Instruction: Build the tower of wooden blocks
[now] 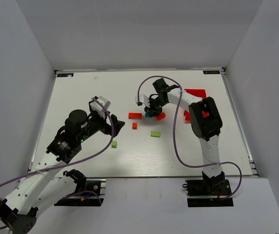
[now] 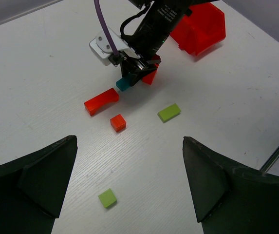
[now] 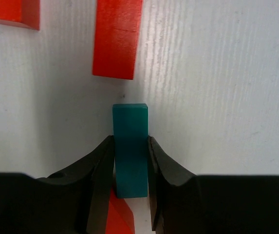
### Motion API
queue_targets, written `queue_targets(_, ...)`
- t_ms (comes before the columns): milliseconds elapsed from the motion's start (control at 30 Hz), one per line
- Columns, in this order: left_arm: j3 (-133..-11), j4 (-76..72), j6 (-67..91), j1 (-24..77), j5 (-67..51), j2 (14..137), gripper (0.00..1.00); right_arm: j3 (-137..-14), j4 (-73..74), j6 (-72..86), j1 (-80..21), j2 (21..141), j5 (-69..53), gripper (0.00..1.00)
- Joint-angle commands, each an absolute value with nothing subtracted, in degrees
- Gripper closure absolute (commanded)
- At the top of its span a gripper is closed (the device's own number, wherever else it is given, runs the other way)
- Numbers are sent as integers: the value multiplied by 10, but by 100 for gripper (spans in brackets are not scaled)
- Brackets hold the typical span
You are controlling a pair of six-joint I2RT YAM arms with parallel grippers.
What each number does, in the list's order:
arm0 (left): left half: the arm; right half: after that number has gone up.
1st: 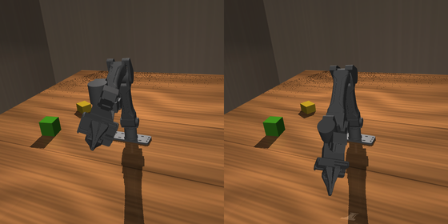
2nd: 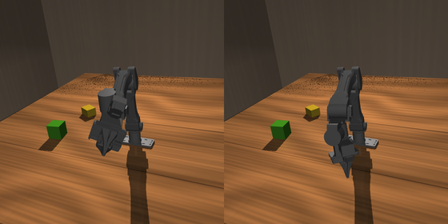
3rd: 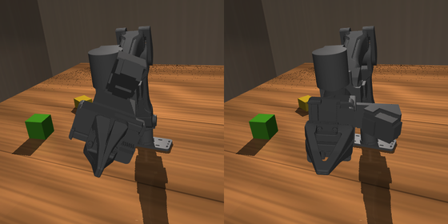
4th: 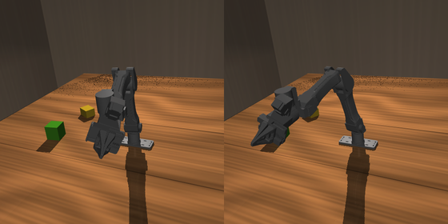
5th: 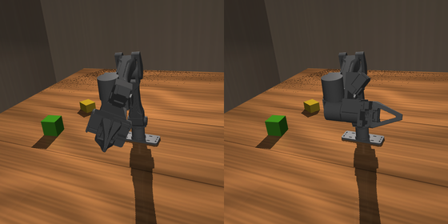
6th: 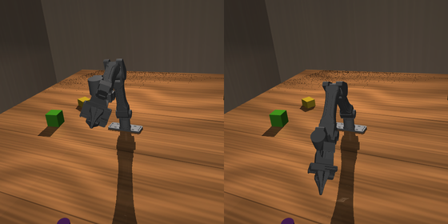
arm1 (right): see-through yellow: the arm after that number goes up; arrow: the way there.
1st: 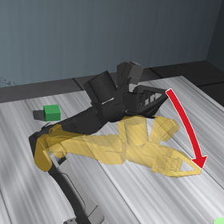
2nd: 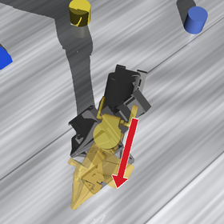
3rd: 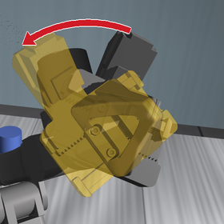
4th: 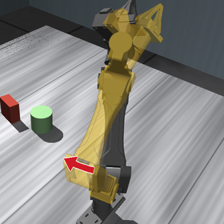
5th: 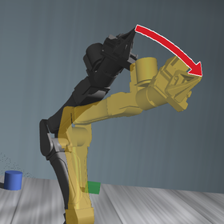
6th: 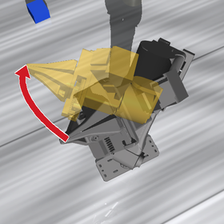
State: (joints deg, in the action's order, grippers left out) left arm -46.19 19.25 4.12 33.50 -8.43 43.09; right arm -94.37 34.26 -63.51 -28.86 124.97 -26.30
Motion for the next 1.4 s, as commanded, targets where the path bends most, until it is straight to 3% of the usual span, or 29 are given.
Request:
queue_targets(0,-461,191,46,332,-94,428,1,-919,379,-642,-297,1226,-280,85)
queue_targets(1367,-461,191,46,332,-94,428,1,-962,354,-527,-321,1268,-238,89)
